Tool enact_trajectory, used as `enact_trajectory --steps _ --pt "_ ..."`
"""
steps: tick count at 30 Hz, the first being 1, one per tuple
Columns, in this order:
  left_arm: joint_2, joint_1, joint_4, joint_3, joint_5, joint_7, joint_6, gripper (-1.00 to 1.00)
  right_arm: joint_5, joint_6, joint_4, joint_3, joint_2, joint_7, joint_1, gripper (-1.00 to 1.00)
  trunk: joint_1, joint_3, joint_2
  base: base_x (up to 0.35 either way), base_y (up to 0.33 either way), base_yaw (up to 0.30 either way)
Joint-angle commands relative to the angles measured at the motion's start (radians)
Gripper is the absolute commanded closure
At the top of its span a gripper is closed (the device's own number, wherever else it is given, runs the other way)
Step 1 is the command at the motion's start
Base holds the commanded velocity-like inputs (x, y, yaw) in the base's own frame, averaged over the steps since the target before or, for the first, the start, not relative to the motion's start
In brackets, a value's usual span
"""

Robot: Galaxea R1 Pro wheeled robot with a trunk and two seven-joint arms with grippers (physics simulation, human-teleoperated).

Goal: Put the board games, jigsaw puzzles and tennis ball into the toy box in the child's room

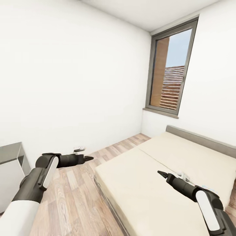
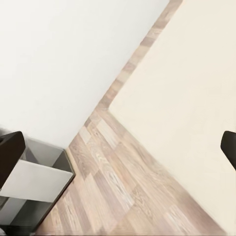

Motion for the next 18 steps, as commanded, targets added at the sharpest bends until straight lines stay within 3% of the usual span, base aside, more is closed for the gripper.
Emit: enact_trajectory --steps 1,18 --pt "-0.001 -0.001 0.0 0.001 0.002 -0.001 0.006 -1.0 0.004 0.005 0.0 -0.001 0.0 0.006 0.0 -1.0 0.0 0.0 -0.001 -0.006 0.0 0.291" --pt "-0.001 -0.001 0.0 0.0 0.002 -0.001 0.006 -1.0 0.004 0.006 0.0 0.006 -0.001 0.004 -0.001 -1.0 0.0 0.0 -0.001 -0.002 0.0 0.291"
